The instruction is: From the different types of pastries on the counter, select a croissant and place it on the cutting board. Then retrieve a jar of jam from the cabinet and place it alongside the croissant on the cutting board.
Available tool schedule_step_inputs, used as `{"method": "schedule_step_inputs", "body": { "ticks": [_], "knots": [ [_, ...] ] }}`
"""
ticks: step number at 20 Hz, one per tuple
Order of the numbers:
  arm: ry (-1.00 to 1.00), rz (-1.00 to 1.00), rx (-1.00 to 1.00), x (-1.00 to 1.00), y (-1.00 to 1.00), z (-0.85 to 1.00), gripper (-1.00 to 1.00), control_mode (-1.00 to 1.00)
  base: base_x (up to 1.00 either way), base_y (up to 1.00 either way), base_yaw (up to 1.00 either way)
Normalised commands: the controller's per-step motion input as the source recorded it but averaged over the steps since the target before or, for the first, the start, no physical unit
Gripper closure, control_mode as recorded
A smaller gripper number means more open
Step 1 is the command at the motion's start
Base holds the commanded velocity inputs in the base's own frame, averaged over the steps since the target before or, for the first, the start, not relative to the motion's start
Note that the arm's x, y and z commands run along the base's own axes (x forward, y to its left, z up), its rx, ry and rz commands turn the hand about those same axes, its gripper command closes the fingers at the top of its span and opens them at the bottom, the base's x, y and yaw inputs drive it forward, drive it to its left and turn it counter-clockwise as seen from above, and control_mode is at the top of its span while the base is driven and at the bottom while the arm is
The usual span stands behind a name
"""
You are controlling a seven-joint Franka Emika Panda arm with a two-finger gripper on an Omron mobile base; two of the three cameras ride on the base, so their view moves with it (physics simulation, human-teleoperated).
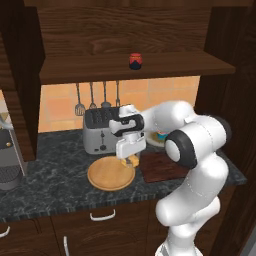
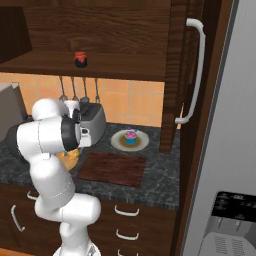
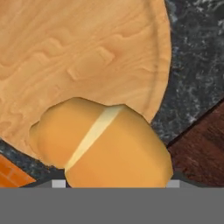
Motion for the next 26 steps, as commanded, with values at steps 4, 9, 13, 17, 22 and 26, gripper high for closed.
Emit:
{"method": "schedule_step_inputs", "body": {
  "ticks": [4, 9, 13, 17, 22, 26],
  "knots": [
    [0.0, 0.0, 0.07, 0.0, -0.92, 0.18, 1.0, -1.0, 0.0, 0.0, 0.0],
    [0.0, 0.0, 0.07, 0.0, -0.85, 0.06, 1.0, -1.0, 0.0, 0.0, 0.0],
    [0.0, 0.0, 0.05, 0.0, -0.67, -0.05, 1.0, -1.0, 0.0, 0.0, 0.0],
    [0.0, 0.0, 0.02, 0.0, -0.36, -0.3, 1.0, -1.0, 0.0, 0.0, 0.0],
    [0.0, 0.0, 0.0, 0.0, -0.16, -0.34, 1.0, -1.0, 0.0, 0.0, 0.0],
    [-0.01, 0.0, 0.0, 0.02, -0.1, -0.22, 1.0, -1.0, 0.0, 0.0, 0.0]
  ]
}}
